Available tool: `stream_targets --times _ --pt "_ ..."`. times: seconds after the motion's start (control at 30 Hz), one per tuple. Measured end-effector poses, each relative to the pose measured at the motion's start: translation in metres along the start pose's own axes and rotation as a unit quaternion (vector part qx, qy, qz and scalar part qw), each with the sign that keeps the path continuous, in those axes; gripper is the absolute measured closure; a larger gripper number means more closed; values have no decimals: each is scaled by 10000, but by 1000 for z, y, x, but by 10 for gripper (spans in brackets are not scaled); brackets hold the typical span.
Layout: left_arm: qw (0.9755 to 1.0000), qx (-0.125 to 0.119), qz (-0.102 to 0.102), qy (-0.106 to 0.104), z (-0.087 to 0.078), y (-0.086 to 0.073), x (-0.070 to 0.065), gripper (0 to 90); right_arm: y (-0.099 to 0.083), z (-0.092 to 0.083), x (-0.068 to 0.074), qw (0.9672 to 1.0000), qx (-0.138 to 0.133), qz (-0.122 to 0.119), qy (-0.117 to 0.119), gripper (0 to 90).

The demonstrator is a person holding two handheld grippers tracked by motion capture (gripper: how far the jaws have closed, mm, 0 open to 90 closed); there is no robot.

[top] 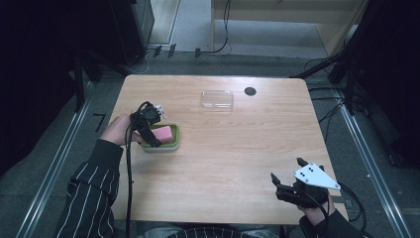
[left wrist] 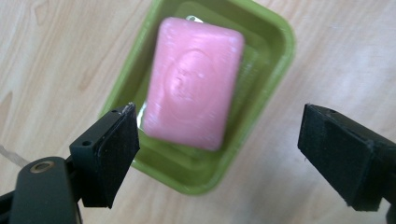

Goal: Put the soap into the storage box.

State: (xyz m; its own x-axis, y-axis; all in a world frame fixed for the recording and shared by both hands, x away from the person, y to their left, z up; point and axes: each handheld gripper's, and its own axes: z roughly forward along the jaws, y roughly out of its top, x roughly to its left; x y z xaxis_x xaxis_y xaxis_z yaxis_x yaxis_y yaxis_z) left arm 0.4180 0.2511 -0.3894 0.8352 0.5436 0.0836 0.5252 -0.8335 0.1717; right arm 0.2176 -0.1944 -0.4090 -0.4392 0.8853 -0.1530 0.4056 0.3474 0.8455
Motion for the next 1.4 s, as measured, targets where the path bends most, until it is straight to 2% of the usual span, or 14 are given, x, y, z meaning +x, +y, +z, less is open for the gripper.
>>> stream_targets --times 0.1,0.43,0.87,1.23,1.4 --pt "9999 96 -56 -16 -4 -3 -7 114 0 0 0 10000 -6 2 -2 138" --pt "9984 264 -494 -32 -5 -13 -23 117 0 0 1 10000 -15 -10 1 138" --pt "9964 228 -816 -94 -6 -23 -47 112 0 -1 1 10000 -24 -17 1 138" --pt "9930 407 -1093 -196 2 -34 -65 91 1 0 2 10000 -31 -14 -1 138" --pt "9921 449 -1154 -206 5 -41 -72 88 1 0 2 10000 -36 -22 -2 138"
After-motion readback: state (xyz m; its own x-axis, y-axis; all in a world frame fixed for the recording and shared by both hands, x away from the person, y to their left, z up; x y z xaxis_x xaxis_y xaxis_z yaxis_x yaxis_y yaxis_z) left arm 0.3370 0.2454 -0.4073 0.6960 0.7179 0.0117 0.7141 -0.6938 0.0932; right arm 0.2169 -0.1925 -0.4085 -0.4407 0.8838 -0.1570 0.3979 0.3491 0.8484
